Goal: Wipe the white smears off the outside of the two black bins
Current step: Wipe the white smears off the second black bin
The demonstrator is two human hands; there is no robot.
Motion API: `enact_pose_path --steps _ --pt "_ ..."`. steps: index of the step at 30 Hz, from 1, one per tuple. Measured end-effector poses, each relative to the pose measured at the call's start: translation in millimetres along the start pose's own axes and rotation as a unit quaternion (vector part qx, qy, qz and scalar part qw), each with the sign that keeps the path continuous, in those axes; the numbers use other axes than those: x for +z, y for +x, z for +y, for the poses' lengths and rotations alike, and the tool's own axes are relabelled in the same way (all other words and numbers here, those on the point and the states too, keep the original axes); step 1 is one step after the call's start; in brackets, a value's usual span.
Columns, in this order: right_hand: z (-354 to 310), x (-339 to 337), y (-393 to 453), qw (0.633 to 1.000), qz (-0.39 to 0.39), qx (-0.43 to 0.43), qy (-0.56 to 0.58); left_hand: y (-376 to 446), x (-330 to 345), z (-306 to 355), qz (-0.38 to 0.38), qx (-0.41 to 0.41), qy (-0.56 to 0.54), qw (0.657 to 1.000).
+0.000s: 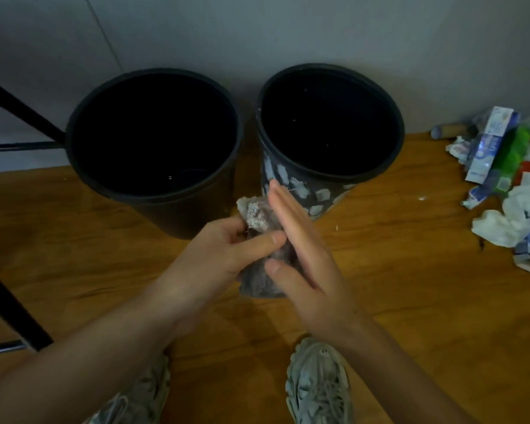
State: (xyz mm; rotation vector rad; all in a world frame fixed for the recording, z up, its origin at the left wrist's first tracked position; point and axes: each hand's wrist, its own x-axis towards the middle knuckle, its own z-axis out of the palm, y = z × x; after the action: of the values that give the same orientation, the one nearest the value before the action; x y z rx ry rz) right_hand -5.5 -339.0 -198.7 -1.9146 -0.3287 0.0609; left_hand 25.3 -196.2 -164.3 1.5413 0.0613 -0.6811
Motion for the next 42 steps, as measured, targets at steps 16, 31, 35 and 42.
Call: enact_pose_path --steps 16,31,35,42 --pt "19 -20 -15 0.940 0.198 0.181 0.210 31 31 -16 0.021 0.093 0.099 0.990" --pt "37 -73 -32 0.887 0.374 0.176 0.207 134 34 11 0.044 0.335 0.684 0.646" --pt "41 -79 -37 0.885 0.375 0.183 0.208 156 45 17 -0.008 0.321 0.732 0.601" --pt "48 -93 -40 0.869 0.409 0.185 0.209 149 66 17 0.007 0.328 0.706 0.628"
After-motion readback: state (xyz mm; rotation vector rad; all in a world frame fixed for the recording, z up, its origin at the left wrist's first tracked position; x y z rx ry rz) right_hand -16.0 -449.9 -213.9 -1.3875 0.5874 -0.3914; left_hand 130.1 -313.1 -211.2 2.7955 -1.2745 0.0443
